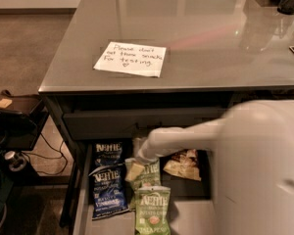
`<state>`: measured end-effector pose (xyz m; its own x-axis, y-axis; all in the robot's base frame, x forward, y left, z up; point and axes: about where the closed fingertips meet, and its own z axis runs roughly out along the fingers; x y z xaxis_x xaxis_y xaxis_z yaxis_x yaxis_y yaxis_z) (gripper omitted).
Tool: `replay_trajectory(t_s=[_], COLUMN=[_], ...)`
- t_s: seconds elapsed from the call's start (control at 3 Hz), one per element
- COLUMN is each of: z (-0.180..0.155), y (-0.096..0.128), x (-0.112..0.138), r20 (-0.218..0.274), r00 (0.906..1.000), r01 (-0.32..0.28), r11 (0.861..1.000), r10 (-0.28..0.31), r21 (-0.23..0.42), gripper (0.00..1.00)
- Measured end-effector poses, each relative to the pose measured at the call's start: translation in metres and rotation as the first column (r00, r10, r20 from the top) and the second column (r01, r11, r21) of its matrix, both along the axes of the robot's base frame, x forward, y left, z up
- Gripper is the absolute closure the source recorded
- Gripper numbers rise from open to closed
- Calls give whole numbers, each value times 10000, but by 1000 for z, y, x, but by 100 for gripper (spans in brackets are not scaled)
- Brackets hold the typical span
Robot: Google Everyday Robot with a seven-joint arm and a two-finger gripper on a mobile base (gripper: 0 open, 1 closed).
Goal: Pick blue chip bag from middle drawer and place on counter
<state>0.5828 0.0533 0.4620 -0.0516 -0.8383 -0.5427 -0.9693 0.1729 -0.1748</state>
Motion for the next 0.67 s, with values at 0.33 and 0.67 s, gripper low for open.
replay_trajectory(t_s=[0.33,0.67], z=[-15,-19], y=[18,18], x=[14,13], r20=[487,487], r00=[9983,9983], r01=[-330,-331], r11=[9995,9995], r10=[329,330], r21=[11,11], gripper=[0,0])
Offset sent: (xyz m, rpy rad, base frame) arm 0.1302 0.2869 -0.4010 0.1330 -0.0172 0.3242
